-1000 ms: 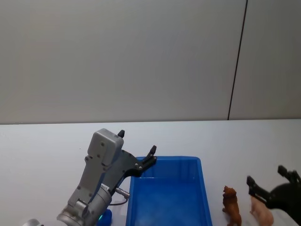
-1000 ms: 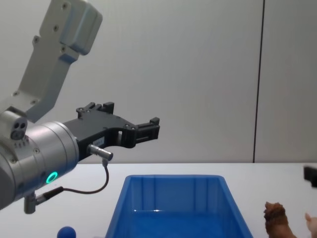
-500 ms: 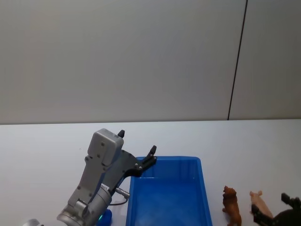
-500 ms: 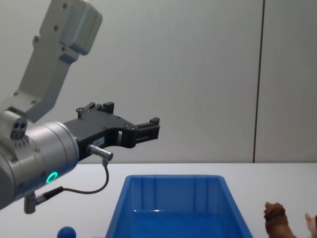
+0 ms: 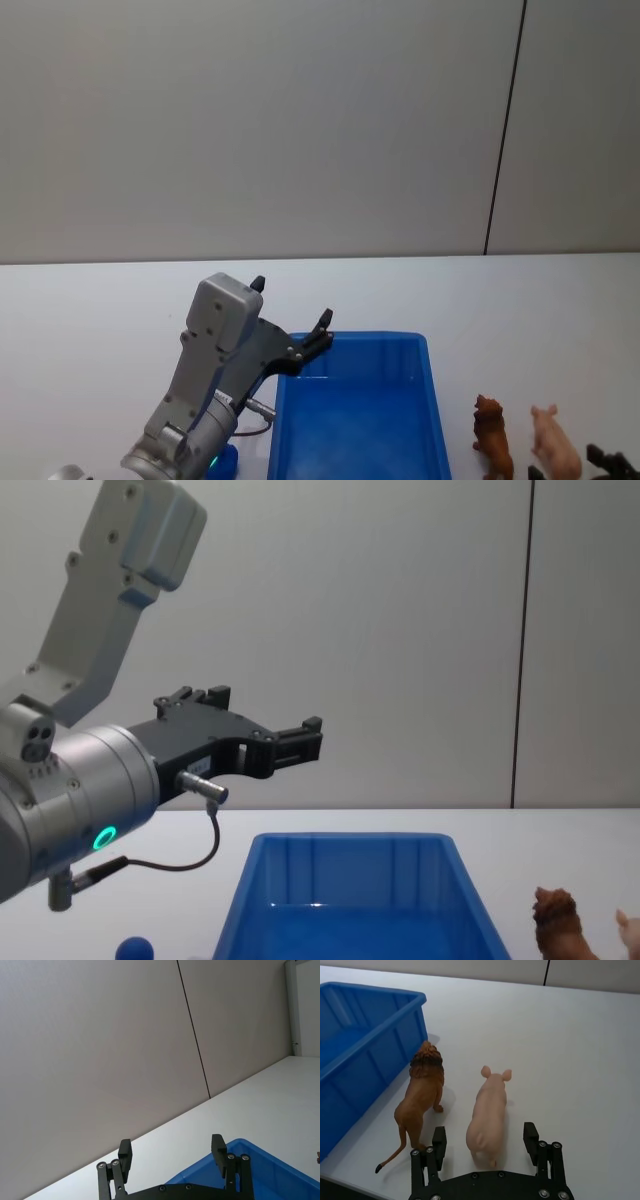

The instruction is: Pick up the two dolls from the table and place them into the box.

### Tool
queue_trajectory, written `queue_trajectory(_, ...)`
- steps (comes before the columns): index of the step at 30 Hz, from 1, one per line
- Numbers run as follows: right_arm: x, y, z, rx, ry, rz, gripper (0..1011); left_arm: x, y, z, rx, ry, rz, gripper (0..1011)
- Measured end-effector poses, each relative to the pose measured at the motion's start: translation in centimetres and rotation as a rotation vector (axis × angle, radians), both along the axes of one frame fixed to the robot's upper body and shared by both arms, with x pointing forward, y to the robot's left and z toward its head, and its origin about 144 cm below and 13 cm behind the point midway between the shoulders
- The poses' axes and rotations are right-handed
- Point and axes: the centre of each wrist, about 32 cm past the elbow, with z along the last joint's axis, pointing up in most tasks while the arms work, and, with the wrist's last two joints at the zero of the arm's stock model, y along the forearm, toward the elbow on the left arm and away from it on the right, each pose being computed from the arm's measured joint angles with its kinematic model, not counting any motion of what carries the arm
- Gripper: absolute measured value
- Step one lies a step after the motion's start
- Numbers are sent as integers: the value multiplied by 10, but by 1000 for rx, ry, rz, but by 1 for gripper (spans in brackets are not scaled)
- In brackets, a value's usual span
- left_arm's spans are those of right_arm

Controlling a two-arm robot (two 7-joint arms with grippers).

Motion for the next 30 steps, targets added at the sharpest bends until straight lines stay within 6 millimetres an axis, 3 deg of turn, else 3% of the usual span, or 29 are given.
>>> queue_trajectory(10,3,2,-7,2,31,2,731,0,0,0,0,0,0,1001)
queue_trajectory(21,4,4,-6,-5,-5,2,372,0,0,0,0,0,0,1001)
queue_trajectory(30,6,5,4,-20,-75,-8,360,0,0,0,0,0,0,1001)
